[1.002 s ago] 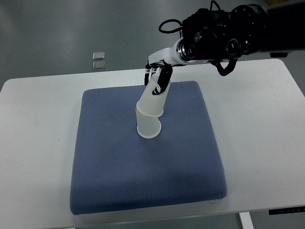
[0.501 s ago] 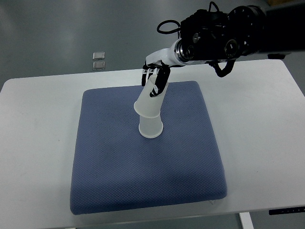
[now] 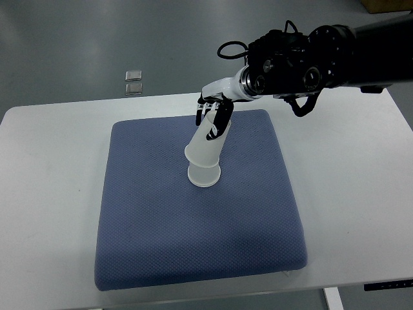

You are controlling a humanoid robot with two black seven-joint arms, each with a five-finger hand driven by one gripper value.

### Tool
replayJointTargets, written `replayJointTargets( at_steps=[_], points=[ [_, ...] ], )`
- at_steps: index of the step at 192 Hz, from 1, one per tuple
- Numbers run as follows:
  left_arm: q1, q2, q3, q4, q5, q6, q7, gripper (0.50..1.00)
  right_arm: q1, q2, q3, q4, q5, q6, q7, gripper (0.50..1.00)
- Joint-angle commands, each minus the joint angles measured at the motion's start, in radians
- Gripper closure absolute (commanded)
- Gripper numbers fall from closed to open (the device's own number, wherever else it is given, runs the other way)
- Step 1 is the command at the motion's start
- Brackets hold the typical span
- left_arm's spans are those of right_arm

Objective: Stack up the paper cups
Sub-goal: 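Open the right hand and lift it away from the stacked cups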

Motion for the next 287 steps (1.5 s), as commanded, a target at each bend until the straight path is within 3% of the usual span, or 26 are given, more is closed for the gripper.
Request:
replayJointTargets(
  at_steps=[1, 80, 110, 127, 164, 197, 244, 268, 287],
  points=[
    [0.001, 0.000, 0.000, 0.000, 0.000, 0.000, 0.000, 0.500, -0.011, 0.000, 0.000, 0.000, 0.000, -0.009, 0.000, 0.756],
    [0.000, 0.000, 0.000, 0.000, 0.000, 0.000, 0.000, 0.500, -0.068, 0.000, 0.003, -0.003, 0.001, -0.015, 0.009, 0.746],
    [0.000, 0.000, 0.000, 0.000, 0.000, 0.000, 0.000, 0.500, -0.089, 0.000, 0.005, -0.009, 0.001, -0.013, 0.020, 0.636],
    [0.000, 0.000, 0.000, 0.000, 0.000, 0.000, 0.000, 0.500, -0.096, 0.000, 0.005, -0.011, 0.001, -0.013, 0.023, 0.605],
    [0.000, 0.000, 0.000, 0.000, 0.000, 0.000, 0.000, 0.500, -0.082, 0.000, 0.028, -0.024, 0.003, -0.002, 0.023, 0.587],
    [0.000, 0.000, 0.002, 0.000, 0.000, 0.002, 0.000, 0.500, 0.012, 0.000, 0.088, -0.029, 0.013, 0.007, 0.025, 0.587],
    [0.000, 0.000, 0.000, 0.000, 0.000, 0.000, 0.000, 0.500, 0.050, 0.000, 0.146, -0.207, 0.107, 0.001, 0.032, 0.589],
    [0.000, 0.000, 0.000, -0.001, 0.000, 0.000, 0.000, 0.500, -0.031, 0.000, 0.206, -0.322, 0.222, -0.012, 0.036, 0.589],
    [0.000, 0.000, 0.000, -0.001, 0.000, 0.000, 0.000, 0.500, -0.117, 0.000, 0.295, -0.405, 0.296, -0.064, 0.037, 0.589]
  ],
)
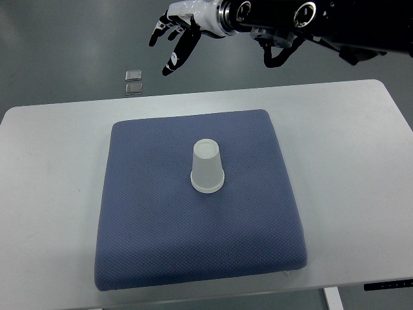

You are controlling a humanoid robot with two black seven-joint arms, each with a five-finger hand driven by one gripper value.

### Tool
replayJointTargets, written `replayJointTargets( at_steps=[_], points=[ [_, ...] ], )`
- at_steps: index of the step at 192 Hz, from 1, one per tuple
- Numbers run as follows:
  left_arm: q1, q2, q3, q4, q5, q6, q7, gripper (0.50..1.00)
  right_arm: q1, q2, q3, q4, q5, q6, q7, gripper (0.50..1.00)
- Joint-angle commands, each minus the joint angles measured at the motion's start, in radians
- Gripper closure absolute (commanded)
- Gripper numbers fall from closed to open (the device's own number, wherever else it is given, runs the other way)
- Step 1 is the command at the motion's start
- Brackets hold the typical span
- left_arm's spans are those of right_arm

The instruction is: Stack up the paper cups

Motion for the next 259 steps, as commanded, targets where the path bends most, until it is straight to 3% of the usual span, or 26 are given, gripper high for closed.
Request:
replayJointTargets(
  at_steps=[1, 32, 62, 85, 109, 122, 157, 196, 259],
  points=[
    [0.000, 0.000, 0.001, 0.000, 0.000, -0.001, 0.000, 0.500, -0.090, 0.000, 0.090, -0.087, 0.078, -0.048, 0.002, 0.589],
    [0.002, 0.000, 0.000, 0.000, 0.000, -0.001, 0.000, 0.500, -0.239, -0.017, 0.288, -0.167, 0.142, -0.072, 0.014, 0.589],
    [0.000, 0.000, 0.000, 0.000, 0.000, -0.001, 0.000, 0.500, -0.448, -0.032, 0.560, -0.328, 0.218, -0.072, 0.068, 0.589],
    [0.002, 0.000, 0.000, 0.001, 0.000, -0.001, 0.000, 0.500, -0.608, -0.035, 0.750, -0.391, 0.219, -0.038, 0.078, 0.587],
    [0.002, 0.000, -0.002, 0.001, 0.000, -0.001, 0.000, 0.500, -0.739, -0.057, 0.987, -0.437, 0.219, 0.009, 0.172, 0.587],
    [0.002, 0.000, -0.002, 0.003, 0.000, -0.001, 0.000, 0.500, -0.801, -0.060, 1.063, -0.439, 0.207, 0.026, 0.186, 0.585],
    [0.002, 0.000, -0.002, 0.001, 0.000, 0.001, 0.000, 0.500, -0.887, -0.069, 1.107, -0.439, 0.205, 0.083, 0.197, 0.585],
    [0.002, 0.000, -0.002, 0.001, 0.000, 0.001, 0.000, 0.500, -0.945, -0.060, 1.107, -0.439, 0.208, 0.086, 0.244, 0.585],
    [0.006, 0.000, -0.002, 0.001, 0.000, -0.001, 0.000, 0.500, -0.973, -0.051, 1.103, -0.439, 0.202, 0.086, 0.246, 0.585]
  ],
)
